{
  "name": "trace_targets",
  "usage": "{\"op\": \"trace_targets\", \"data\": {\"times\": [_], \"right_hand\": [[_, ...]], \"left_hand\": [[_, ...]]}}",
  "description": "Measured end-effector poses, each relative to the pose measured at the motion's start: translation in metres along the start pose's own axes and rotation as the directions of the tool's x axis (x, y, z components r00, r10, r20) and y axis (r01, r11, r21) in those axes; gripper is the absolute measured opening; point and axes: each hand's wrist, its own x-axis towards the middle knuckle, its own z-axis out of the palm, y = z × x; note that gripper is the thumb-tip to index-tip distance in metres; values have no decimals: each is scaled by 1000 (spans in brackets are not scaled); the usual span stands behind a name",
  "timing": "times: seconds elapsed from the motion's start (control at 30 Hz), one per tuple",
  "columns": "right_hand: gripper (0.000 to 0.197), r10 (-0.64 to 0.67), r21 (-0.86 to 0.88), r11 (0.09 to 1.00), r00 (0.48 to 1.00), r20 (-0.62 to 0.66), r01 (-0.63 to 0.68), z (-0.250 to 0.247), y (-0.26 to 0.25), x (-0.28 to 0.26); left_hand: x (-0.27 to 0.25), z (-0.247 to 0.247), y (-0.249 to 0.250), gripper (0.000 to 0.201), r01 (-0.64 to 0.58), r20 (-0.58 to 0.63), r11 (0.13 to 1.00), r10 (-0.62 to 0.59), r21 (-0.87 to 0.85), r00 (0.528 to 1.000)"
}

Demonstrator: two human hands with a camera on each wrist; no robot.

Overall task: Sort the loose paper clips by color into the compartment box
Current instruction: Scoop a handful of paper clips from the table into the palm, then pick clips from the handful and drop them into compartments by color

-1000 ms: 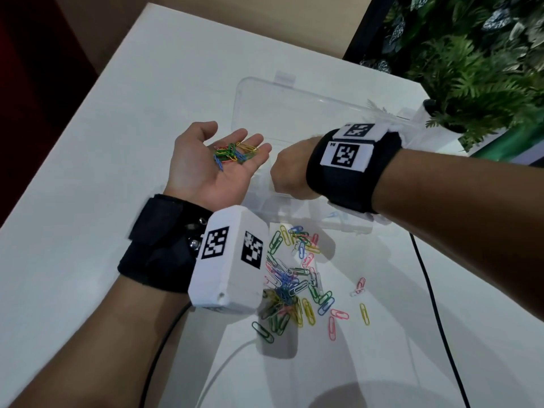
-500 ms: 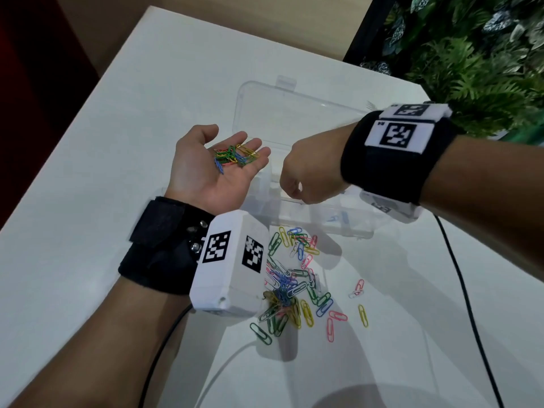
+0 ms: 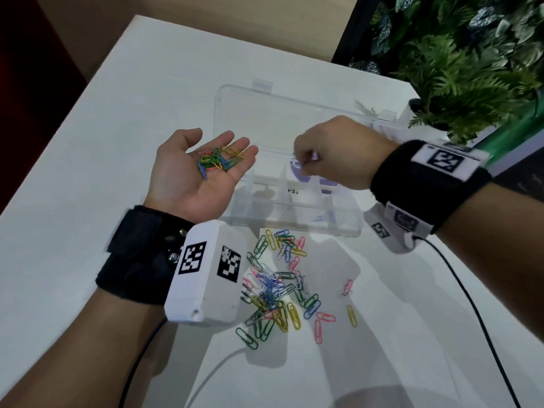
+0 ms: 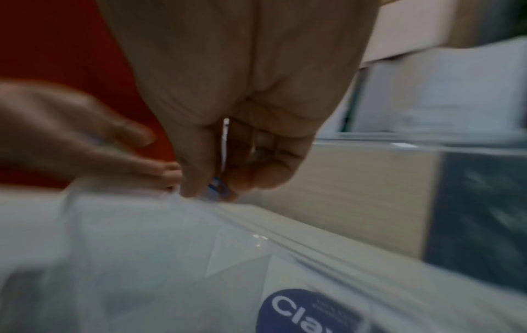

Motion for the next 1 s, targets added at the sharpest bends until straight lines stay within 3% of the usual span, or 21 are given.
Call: {"op": "trace_targets", "data": {"times": [0.07, 0.13, 0.33, 0.47, 0.6, 0.77, 1.0], "right_hand": [[8, 118, 83, 990, 991, -57, -113, -1, 16, -10], [10, 197, 112, 975, 980, -37, -192, 4, 28, -16], [11, 284, 188, 943, 959, -19, -276, 27, 35, -22], [15, 313, 345, 911, 922, -227, -225, 24, 34, -30], [5, 352, 595, 803, 842, -410, -46, 19, 10, -43], [15, 189, 572, 818, 907, -376, 67, 19, -18, -37], [14, 239, 588, 808, 928, -285, -28, 27, -27, -37]], "left_hand": [[-3, 5, -5, 44, 27, 53, 999, -26, -18, 998], [-6, 11, -11, 44, 51, 88, 999, -49, -16, 995], [-6, 31, -27, 45, 79, 168, 995, -87, 54, 982], [-4, 34, -36, 44, 82, 191, 988, -106, 130, 976], [-5, 30, -46, 47, 83, 197, 977, -122, 196, 973], [-3, 21, -52, 55, 110, 256, 971, -164, 212, 953], [0, 20, -51, 62, 137, 230, 963, -191, 231, 954]]}}
